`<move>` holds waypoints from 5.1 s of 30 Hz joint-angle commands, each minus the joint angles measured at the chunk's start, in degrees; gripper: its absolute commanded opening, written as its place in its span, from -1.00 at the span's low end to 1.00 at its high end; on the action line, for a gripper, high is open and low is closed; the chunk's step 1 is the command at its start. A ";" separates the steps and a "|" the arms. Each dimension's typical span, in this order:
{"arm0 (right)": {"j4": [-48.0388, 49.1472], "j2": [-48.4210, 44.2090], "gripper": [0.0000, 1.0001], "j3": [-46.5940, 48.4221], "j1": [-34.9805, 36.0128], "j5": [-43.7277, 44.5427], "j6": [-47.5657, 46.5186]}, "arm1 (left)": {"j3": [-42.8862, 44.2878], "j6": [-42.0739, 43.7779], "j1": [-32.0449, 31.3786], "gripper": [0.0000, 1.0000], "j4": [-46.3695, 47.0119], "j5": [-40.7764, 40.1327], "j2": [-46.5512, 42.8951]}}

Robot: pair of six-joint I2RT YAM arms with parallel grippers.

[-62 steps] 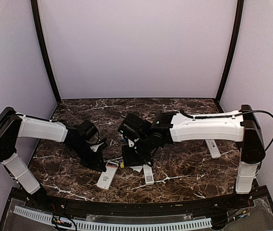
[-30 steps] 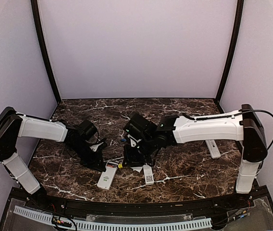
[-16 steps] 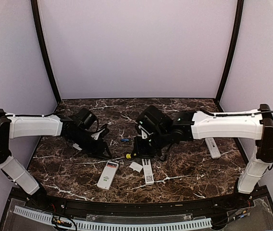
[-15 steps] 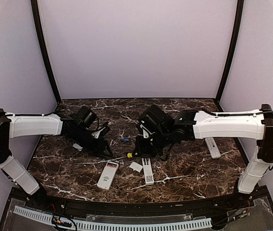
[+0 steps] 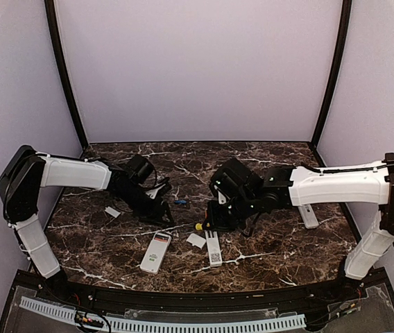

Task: Unload the batteries from the remote control
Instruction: Move the remote control without the battery cover to the center of the board, then pick up the remote control without the battery cover from the center of the board, then place the remote control without the battery cover at the center of the board.

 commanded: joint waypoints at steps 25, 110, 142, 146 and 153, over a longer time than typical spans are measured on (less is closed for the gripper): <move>5.52 -4.22 -1.00 -4.70 -0.89 0.81 1.20 | 4.44 4.79 -10.22 0.57 -9.18 -23.94 2.85; 5.56 -13.34 -1.00 -11.44 -1.86 5.90 0.76 | -3.42 10.90 -19.50 0.64 -3.76 -20.07 -2.82; 8.04 -14.59 -1.00 -12.94 -2.98 6.03 -0.82 | 2.53 -19.14 -12.97 -0.29 -7.00 -35.45 -2.55; 8.71 -14.34 -1.00 -13.07 -3.12 5.99 -1.08 | 3.35 -22.97 -10.43 -0.28 -6.47 -34.69 -0.50; 9.59 -13.56 -1.00 -13.33 -3.06 4.87 -1.29 | 5.90 -26.41 -9.39 -0.20 -6.10 -33.71 3.37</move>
